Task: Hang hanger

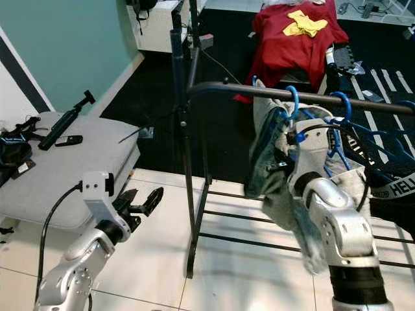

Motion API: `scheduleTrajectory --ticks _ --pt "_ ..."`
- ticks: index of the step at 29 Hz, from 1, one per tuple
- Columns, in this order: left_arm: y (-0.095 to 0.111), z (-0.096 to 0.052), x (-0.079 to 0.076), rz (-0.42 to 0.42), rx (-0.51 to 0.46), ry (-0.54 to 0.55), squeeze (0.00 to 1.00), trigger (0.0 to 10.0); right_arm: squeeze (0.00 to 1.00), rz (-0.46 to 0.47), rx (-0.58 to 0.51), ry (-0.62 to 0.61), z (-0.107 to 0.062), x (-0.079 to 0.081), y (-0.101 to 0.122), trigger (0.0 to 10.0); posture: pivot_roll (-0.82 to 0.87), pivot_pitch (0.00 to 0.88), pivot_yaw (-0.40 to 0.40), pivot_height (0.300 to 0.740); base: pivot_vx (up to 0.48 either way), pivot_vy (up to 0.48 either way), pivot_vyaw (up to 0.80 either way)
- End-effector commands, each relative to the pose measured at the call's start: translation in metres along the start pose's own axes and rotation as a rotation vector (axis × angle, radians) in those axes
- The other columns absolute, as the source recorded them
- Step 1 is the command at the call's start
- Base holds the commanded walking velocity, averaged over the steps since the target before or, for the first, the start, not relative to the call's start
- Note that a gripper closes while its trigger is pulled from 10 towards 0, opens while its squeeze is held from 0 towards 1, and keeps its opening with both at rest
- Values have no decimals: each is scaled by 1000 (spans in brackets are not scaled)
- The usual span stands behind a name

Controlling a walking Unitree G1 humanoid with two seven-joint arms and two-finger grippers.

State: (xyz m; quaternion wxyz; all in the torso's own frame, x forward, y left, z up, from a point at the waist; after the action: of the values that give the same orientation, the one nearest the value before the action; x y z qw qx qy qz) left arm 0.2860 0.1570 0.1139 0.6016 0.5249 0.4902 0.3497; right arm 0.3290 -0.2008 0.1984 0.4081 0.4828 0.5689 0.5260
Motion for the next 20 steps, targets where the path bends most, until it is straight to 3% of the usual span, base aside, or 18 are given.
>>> scheduleTrajectory --ticks 1,6,7,14,16,18,20 --pt "-3 -2 1 -5 15 4 0 10000 0 1 78 -1 2 -1 -18 10000 -16 169 10 740 0 0 0" --pt "-3 -2 1 -5 15 5 0 10000 0 0 96 -15 7 -3 -20 10000 -13 169 10 740 0 0 0" --pt "-3 -2 0 -8 17 -1 0 10000 1000 -6 126 -30 6 -5 -26 10000 -14 171 9 740 0 0 0" --pt "-3 -2 -5 -22 29 -71 0 10000 1000 24 129 -59 -7 -9 -38 10000 -27 176 10 740 0 0 0" --pt "-3 -2 -7 -28 36 -96 0 10000 1000 44 67 -28 -13 -5 -33 10000 -31 178 11 740 0 0 0" --pt "-2 0 -7 -40 41 -113 0 10000 1000 95 -58 90 -28 9 -20 10000 -38 179 12 740 0 0 0" --pt "-1 2 -6 -44 41 -109 0 10000 1000 111 -86 142 -36 17 -18 10000 -46 181 15 740 0 0 0"
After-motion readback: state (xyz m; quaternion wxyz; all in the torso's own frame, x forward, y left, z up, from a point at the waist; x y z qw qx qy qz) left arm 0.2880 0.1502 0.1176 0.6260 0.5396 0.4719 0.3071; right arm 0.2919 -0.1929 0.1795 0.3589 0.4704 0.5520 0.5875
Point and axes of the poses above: a point about 5 cm out from each wrist's last joint towards the gripper, its own z axis pointing out of the wrist towards the gripper, its own y axis along the axis of the wrist's last joint, x = y × z, the point moved 1 cm from there along z, pointing out of the wrist towards the gripper, and after that the axes turned 7 degrees about z, right-handed, at the moved point
